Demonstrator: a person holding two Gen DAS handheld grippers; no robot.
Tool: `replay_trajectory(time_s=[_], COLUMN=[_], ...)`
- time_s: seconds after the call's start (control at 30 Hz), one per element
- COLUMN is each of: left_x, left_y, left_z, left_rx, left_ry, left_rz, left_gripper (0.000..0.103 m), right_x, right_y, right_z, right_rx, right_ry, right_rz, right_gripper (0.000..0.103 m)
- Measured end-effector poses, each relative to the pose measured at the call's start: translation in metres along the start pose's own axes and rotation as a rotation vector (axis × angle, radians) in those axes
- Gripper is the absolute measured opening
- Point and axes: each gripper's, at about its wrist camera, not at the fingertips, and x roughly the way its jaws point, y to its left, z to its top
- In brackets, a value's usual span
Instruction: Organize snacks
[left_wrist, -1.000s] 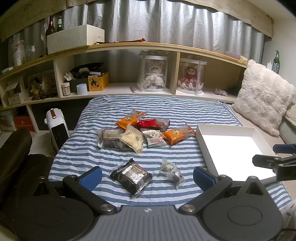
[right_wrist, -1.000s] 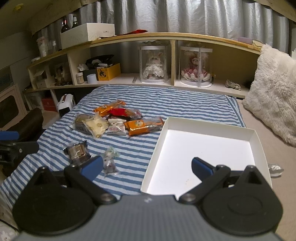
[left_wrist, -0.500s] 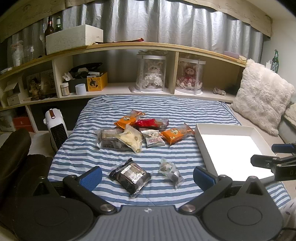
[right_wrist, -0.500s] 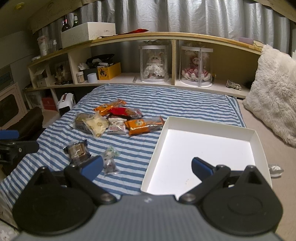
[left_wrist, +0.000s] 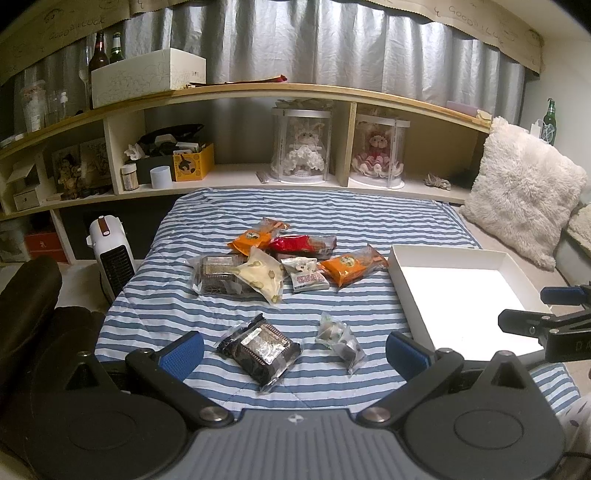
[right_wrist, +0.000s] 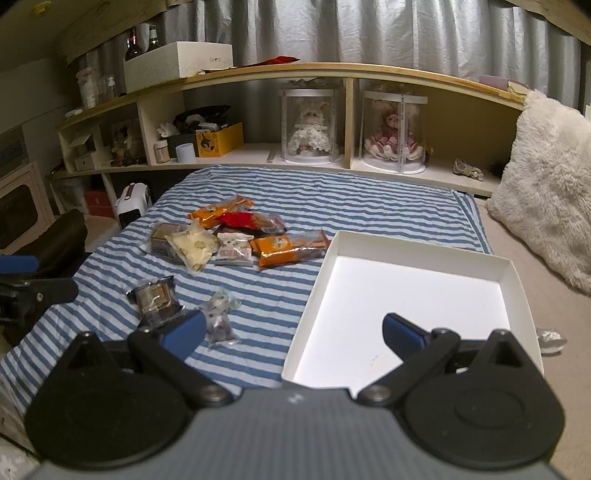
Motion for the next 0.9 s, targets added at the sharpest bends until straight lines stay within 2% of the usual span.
replay_trajectory(time_s=[0.9], left_x=[0.0023], left_y=[-0.0025], left_z=[-0.0008], left_rx=[-0.003], left_ry=[0.007], left_rz=[0.003], left_gripper=[0.103], right_x=[0.0006], right_y=[-0.0004], right_z=[0.0006], right_rx=[0.003], right_ry=[0.002], right_rz=[0.0], right_gripper=[0.102])
